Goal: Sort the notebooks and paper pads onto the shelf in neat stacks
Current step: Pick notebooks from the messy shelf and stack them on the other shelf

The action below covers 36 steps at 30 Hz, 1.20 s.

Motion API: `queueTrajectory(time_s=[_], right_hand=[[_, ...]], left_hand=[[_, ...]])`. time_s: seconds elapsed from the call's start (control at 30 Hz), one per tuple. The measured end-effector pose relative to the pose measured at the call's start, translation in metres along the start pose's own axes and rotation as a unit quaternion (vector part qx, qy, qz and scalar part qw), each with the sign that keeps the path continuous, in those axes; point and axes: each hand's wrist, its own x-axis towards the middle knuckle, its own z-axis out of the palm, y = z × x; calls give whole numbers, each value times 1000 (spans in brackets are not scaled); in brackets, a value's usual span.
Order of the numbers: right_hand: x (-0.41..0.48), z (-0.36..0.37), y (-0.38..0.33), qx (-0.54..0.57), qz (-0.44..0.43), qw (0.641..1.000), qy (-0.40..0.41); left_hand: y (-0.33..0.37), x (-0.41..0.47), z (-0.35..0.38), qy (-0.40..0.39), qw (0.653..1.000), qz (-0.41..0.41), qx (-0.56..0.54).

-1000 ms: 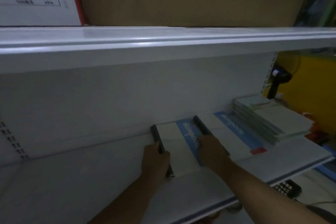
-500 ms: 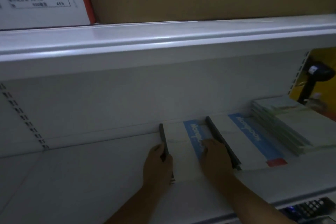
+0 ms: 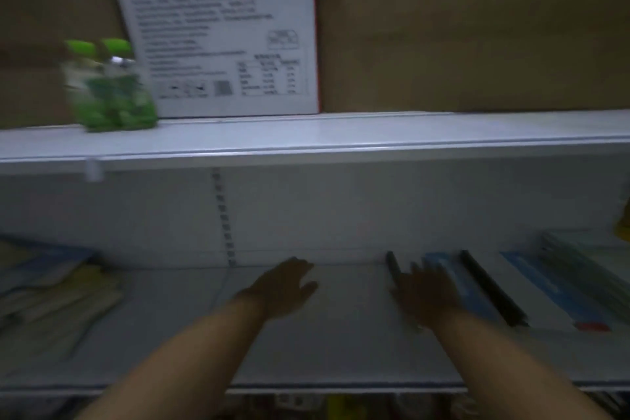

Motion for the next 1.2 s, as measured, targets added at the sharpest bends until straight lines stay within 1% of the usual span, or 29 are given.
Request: queueTrajectory(time_s=[0.03,0.1,0.17,0.23,0.33,0.5,0.57,0.67,0.73,0.8,0.9,0.97,1.03,1.07,1.13,1.2], right_hand=[[-6,-12,-33,1,-63,998,8],[-22,-38,-107,28,-184,982,17],[-42,-58,-181,64,-273,959,25],[-62,-74,-245,78,-336,938,39],[-88,-90,-322,51,-393,918,32],[-115,-108,-421,19,-436,899,-2],[-120,-114,-454,12,-457,889,-14],[-114,-114,-504,6,-477,879,-11],[-101,-113,-539,3,-484,875,-1],[-86,-116,-575,26,-489,871,26],[-62,-126,-627,100,-490,862,81],[-47,-130,-661,174,-480,854,100],[-38,-132,-695,241,-452,856,72],[-34,-133,-712,258,-442,857,58],[-24,-133,-746,258,-440,859,49],[-16,-136,-770,220,-451,863,56]], left_hand=[[-25,-20,-21,15,999,-22,17],[-73,-64,-63,38,994,-81,55],[-119,-115,-97,47,984,-138,105],[-159,-172,-119,73,973,-180,126],[-209,-256,-134,97,961,-230,121],[-286,-358,-148,103,935,-331,79],[-311,-383,-149,110,925,-358,60],[-344,-402,-146,134,914,-383,26],[-364,-405,-143,143,911,-387,15],[-384,-402,-144,141,912,-384,13],[-415,-388,-157,133,913,-385,5],[-436,-377,-169,126,912,-390,2],[-457,-366,-179,125,910,-396,-7],[-467,-362,-183,132,908,-397,-15],[-488,-356,-187,149,905,-397,-33],[-508,-354,-187,157,903,-397,-58]])
